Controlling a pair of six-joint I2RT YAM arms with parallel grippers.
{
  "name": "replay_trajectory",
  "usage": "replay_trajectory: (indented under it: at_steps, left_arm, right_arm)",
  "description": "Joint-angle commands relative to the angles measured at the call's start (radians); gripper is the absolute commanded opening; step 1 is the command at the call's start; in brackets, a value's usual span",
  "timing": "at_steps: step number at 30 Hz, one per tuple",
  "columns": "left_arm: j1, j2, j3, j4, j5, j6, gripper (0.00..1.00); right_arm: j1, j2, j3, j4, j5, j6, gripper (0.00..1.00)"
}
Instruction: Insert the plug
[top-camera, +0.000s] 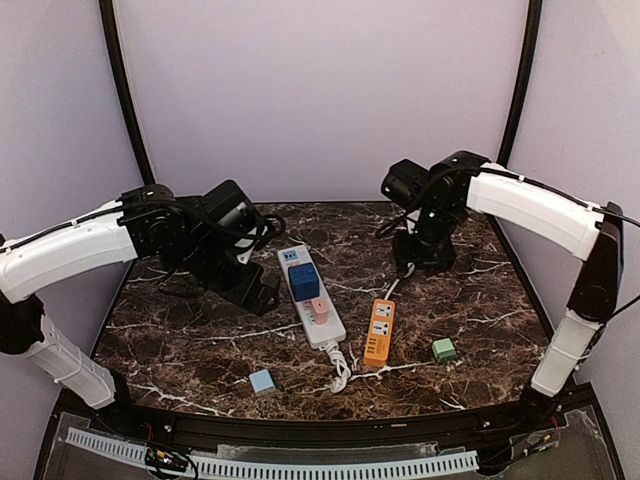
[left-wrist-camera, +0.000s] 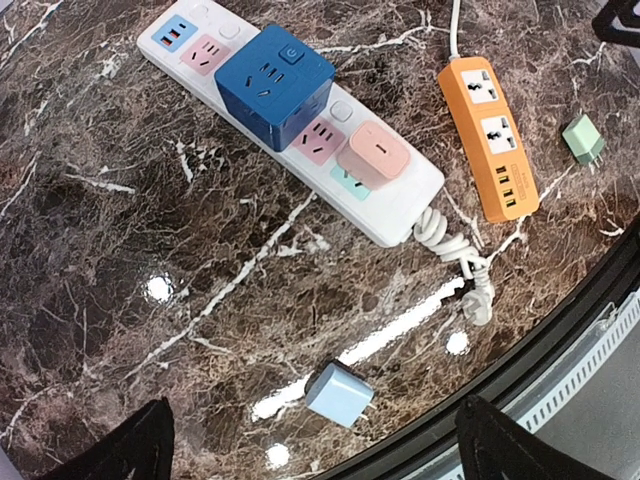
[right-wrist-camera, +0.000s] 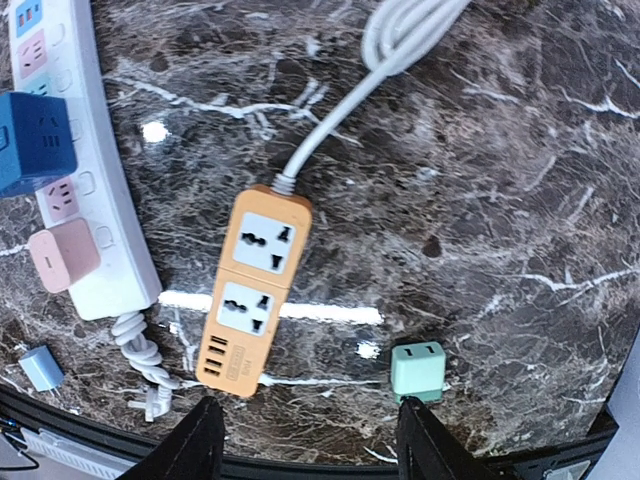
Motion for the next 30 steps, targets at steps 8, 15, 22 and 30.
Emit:
replay_trajectory:
  at_steps: [8,15,22,30]
  left_arm:
    - [0.001,0.087,0.101,0.015,0.061,-0.108,0.99]
    - [-0.001,0.205,0.190,0.081,0.119,-0.122,0.99]
    - [-0.002,0.316,0.319,0.047,0.146,-0.074,0.98]
    - [-0.003,0.355,0.364,0.034,0.169,-0.050,0.98]
  right_arm:
    - [-0.157,-0.280,-0.392,0.152,-0.078,-0.035,0.65]
    - [-0.213,-0.378,-0.573,0.191,-0.160,-0.051,0.66]
    - [-0.218,-0.374,-0.712,0.275,-0.312,-0.183,0.75]
    - [-0.216,-0.319,-0.754,0.292,-0.262,-0.252,0.88]
